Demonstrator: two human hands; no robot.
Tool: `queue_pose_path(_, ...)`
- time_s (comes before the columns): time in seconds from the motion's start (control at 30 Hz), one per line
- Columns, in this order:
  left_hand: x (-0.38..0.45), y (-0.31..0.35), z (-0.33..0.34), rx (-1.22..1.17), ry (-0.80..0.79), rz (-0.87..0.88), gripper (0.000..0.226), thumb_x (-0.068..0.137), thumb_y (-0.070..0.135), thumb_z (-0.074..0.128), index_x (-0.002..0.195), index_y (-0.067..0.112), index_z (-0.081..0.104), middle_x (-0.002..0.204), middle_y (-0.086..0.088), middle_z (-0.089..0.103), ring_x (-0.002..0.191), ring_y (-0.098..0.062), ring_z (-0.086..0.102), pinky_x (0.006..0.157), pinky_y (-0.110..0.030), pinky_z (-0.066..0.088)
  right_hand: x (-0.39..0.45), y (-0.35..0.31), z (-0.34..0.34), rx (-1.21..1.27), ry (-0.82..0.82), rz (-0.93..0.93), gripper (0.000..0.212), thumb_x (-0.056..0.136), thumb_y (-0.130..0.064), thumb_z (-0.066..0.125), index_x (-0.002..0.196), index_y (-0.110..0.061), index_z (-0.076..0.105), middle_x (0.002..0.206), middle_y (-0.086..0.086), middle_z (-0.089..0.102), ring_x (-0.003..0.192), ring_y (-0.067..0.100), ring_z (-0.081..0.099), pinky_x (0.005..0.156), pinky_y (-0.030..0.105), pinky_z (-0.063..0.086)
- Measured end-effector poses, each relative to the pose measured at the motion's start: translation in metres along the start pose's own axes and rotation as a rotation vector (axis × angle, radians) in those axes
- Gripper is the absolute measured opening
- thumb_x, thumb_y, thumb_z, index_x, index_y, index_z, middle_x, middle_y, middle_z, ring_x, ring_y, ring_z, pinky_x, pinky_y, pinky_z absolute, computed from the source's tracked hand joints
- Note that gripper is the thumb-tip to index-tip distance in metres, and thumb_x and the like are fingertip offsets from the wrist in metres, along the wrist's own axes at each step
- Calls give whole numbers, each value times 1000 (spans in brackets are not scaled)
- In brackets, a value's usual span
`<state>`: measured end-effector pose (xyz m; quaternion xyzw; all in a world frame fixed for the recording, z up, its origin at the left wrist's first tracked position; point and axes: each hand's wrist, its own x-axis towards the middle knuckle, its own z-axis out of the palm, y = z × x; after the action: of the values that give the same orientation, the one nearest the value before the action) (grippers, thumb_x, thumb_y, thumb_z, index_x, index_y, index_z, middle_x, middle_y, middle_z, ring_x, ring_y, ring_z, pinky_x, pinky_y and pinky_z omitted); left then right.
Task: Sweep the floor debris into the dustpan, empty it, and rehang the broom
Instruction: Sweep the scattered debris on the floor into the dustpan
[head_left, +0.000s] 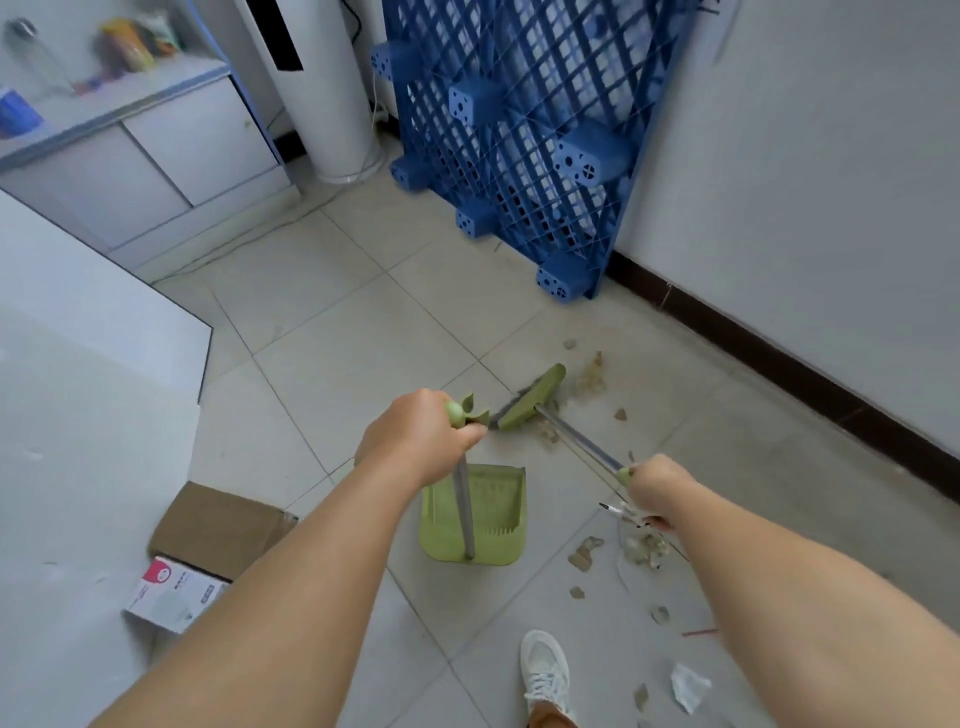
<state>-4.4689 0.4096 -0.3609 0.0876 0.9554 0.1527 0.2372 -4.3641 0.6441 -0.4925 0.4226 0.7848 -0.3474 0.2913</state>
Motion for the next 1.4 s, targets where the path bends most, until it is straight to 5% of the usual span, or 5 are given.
queue_pose_path(0.17,-43,11,13,46,-7,90,34,88,52,63,78,21,52,73,2,57,63,-18,54,53,-26,36,-59,69,10,71,28,106,6,90,-3,51,90,-9,48,72,4,46,60,16,47,72,33,51)
queue_pose_path(0.27,-77,15,27,60,-22,158,35,89,51,63,78,20,53,74,0,59,62,-18,54,52,-26,36,-102,114,18,67,33,160,22,92,-5,51,71,-10,44,68,4,45,55,15,45,60,30,47)
queue_pose_path(0.63,-135,26,45,108,-11,272,35,86,54,63,86,19,62,82,-2,66,74,-22,65,58,-30,45,-182,172,1,-140,82,376,25,91,-16,38,72,-7,52,57,6,53,26,16,44,35,14,34)
queue_pose_path(0.83,-108,39,33,119,-16,251,34,87,52,63,86,18,61,82,-2,66,72,-21,63,55,-28,42,-142,137,-18,84,166,257,31,92,-28,45,111,-20,69,80,6,64,56,21,52,52,24,44)
queue_pose_path(1.4,62,98,22,76,-46,133,30,87,54,63,76,27,56,70,6,59,62,-15,56,53,-25,39,109,-66,-85,-58,144,15,26,97,-25,44,110,-8,57,81,8,57,72,26,56,59,29,47)
